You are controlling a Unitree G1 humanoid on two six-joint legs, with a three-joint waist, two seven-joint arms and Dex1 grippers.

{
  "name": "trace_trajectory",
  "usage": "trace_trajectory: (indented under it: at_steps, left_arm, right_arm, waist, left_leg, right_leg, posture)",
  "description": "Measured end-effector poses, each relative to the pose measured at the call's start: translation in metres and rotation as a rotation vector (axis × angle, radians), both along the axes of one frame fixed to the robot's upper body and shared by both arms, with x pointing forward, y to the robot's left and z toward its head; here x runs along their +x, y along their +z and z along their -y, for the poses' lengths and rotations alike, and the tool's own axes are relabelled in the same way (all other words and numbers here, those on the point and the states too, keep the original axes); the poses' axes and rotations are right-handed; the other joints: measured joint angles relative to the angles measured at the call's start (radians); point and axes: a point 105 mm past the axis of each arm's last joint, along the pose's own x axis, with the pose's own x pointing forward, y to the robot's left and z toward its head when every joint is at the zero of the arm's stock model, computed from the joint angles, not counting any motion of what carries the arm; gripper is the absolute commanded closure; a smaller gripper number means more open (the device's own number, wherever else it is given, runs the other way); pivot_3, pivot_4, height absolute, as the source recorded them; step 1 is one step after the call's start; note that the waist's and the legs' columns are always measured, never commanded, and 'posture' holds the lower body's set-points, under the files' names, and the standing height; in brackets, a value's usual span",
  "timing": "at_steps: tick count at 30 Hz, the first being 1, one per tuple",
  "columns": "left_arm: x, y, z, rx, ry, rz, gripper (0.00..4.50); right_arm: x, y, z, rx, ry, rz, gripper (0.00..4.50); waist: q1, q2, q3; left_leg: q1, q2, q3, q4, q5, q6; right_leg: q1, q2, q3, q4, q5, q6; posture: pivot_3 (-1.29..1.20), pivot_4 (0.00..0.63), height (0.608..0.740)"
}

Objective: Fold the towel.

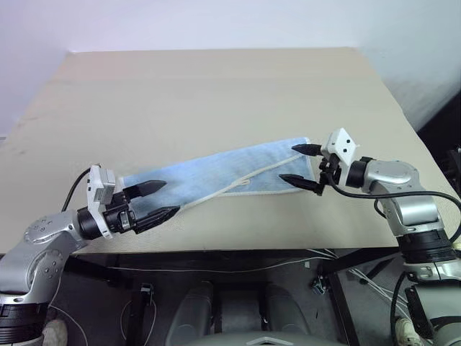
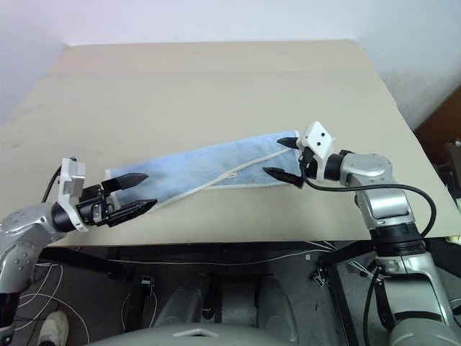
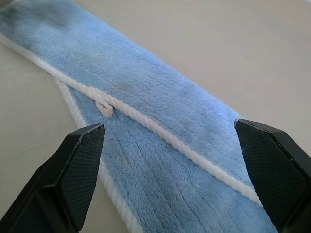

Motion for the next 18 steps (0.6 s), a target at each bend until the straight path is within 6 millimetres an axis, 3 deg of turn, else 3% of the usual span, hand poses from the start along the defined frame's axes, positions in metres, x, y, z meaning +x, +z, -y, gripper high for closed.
trace_trajectory:
  at_steps: [4,11,18]
  left_arm:
    - [-0.001,0.000,0.001,0.004,-0.001,0.001,0.00]
    - [0.016,0.014,0.005,-0.045,0.047,0.055,0.00]
    - [0.021,0.014,0.018,-0.072,0.013,0.069,0.00]
  right_arm:
    - [0.003,0.001,-0.008,0.020,0.009,0.012,0.02]
    - [0.015,0.007,-0.005,-0.012,-0.048,0.072,0.02]
    - [0.046,0.014,0.022,-0.105,-0.232,0.101,0.02]
  waist:
    - [-0.001,0.000,0.000]
    - [0.005,0.000,0.000]
    - [0.001,0.001,0.000]
  left_leg:
    - [0.000,0.000,0.000,0.000,0.000,0.000]
    - [0.000,0.000,0.000,0.000,0.000,0.000]
    - [0.000,-0.001,0.001,0.000,0.000,0.000]
  right_leg:
    - [0.000,0.000,0.000,0.000,0.000,0.000]
    - [0.000,0.000,0.000,0.000,0.000,0.000]
    - [-0.001,0.001,0.000,0.000,0.001,0.001]
  posture:
    - [0.00,0.150,0.740]
    - [0.00,0.150,0.740]
    - [0.00,0.150,0.740]
